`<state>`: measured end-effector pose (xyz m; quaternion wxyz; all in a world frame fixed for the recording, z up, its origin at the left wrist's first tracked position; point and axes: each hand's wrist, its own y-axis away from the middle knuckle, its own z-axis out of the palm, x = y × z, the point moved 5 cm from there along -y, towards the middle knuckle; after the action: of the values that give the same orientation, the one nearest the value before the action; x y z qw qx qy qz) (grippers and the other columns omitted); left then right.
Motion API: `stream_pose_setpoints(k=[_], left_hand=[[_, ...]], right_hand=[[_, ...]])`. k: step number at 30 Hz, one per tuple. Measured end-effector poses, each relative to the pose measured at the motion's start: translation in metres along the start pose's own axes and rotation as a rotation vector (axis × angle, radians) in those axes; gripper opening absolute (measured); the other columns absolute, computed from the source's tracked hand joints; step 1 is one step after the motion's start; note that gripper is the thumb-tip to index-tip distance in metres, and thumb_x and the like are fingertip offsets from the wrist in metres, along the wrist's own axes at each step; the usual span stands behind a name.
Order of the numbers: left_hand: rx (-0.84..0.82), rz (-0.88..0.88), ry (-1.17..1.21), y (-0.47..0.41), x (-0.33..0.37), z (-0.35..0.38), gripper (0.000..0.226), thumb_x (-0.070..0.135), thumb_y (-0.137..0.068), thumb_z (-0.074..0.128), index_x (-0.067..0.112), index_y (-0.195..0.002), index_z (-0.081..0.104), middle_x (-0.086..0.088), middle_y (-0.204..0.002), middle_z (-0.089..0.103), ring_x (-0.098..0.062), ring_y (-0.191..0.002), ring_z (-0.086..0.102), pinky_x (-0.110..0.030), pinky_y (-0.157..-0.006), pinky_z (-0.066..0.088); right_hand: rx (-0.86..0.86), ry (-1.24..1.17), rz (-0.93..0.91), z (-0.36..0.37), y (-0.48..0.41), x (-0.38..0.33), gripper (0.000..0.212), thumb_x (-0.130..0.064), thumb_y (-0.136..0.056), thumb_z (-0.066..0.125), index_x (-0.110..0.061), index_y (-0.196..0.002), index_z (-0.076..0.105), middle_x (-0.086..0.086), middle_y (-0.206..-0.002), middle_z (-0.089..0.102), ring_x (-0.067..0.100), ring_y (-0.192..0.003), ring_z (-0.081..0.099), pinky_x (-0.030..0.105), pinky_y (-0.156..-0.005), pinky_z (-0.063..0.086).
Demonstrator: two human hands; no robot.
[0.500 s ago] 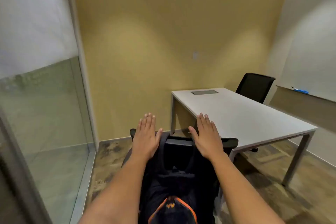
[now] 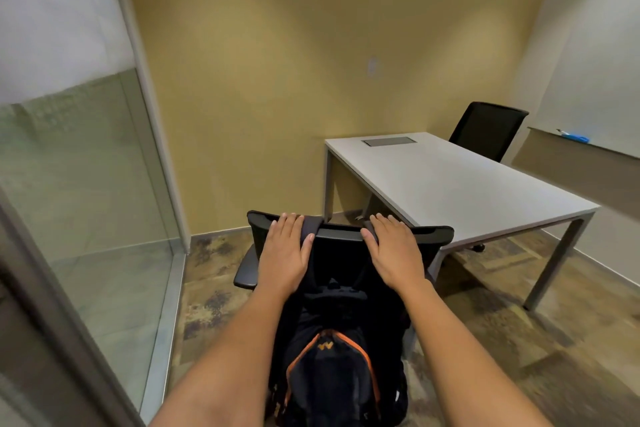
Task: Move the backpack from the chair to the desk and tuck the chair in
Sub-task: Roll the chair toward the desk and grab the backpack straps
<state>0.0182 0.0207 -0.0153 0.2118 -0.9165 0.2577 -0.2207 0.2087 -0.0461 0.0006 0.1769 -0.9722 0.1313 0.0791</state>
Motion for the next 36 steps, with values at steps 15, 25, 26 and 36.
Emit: stream_pose_setpoints(k=[15,25,26,36], left_hand=[[0.097,-0.224,0.13,-0.024,0.008,-0.011,0.038,0.046,-0.091,0.047,0.009,-0.093,0.056,-0.007,-0.091,0.062,-0.026,-0.092,0.054,-0.037,-0.082,0.043],[-0.384,-0.353,-0.032,-0.062,0.004,0.005,0.059,0.055,-0.084,0.043,0.016,-0.126,0.053,-0.01,-0.124,0.061,-0.03,-0.113,0.053,-0.038,-0.091,0.039],[-0.424,-0.365,-0.053,-0.065,0.005,0.006,0.061,0.057,-0.083,0.042,0.018,-0.128,0.052,-0.009,-0.127,0.059,-0.029,-0.116,0.051,-0.038,-0.094,0.037],[-0.553,-0.429,-0.147,-0.078,0.009,0.018,0.049,0.041,-0.083,0.043,0.024,-0.127,0.055,-0.005,-0.131,0.056,-0.027,-0.12,0.049,-0.039,-0.097,0.031]], right_hand=[[-0.123,0.006,0.058,-0.004,-0.02,-0.004,0.05,-0.035,-0.1,0.025,-0.018,-0.142,0.045,0.004,-0.147,0.046,0.025,-0.137,0.038,0.039,-0.113,0.028],[-0.398,-0.003,0.268,-0.008,-0.035,-0.004,0.056,-0.044,-0.098,0.026,-0.02,-0.147,0.034,0.012,-0.153,0.034,0.036,-0.137,0.031,0.044,-0.107,0.032],[-0.417,-0.005,0.287,-0.008,-0.037,-0.004,0.056,-0.045,-0.097,0.028,-0.021,-0.147,0.034,0.012,-0.152,0.034,0.036,-0.137,0.031,0.044,-0.107,0.032],[-0.515,-0.028,0.382,-0.005,-0.053,-0.001,0.057,-0.044,-0.091,0.048,-0.022,-0.144,0.04,0.012,-0.15,0.037,0.033,-0.136,0.033,0.042,-0.106,0.034]])
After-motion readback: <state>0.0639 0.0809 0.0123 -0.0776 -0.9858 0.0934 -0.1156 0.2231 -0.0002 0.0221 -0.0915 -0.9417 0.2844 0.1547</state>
